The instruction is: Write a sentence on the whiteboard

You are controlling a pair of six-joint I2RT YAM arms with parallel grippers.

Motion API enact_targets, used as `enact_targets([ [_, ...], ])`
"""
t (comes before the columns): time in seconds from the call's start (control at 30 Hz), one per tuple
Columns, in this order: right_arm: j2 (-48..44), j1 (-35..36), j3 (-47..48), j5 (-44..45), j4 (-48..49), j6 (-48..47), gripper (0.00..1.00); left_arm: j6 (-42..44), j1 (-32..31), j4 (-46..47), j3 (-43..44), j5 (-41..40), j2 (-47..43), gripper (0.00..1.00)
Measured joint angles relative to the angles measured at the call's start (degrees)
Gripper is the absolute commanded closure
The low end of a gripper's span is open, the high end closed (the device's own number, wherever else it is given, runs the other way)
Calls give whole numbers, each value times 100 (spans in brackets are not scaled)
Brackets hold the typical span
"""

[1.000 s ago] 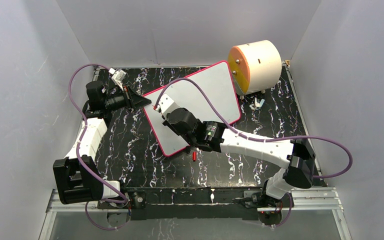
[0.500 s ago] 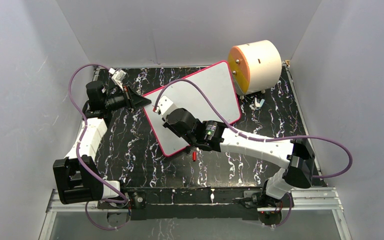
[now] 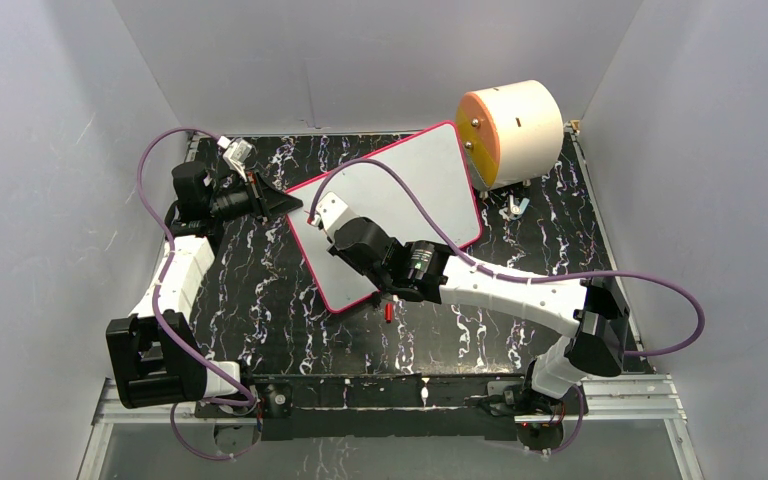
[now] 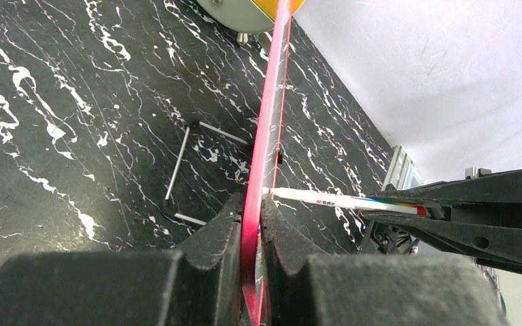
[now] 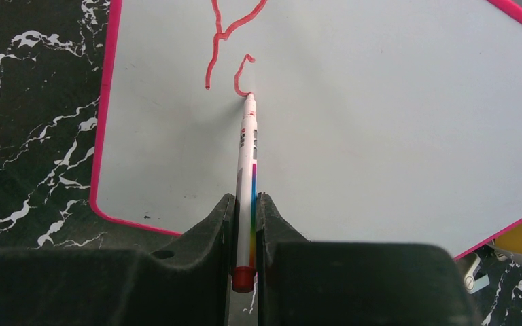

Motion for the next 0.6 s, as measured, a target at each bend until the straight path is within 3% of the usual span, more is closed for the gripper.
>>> enact_targets([
  [0.6, 2, -11, 0, 258, 254, -7, 100, 0, 0, 0, 0, 2, 0, 100],
])
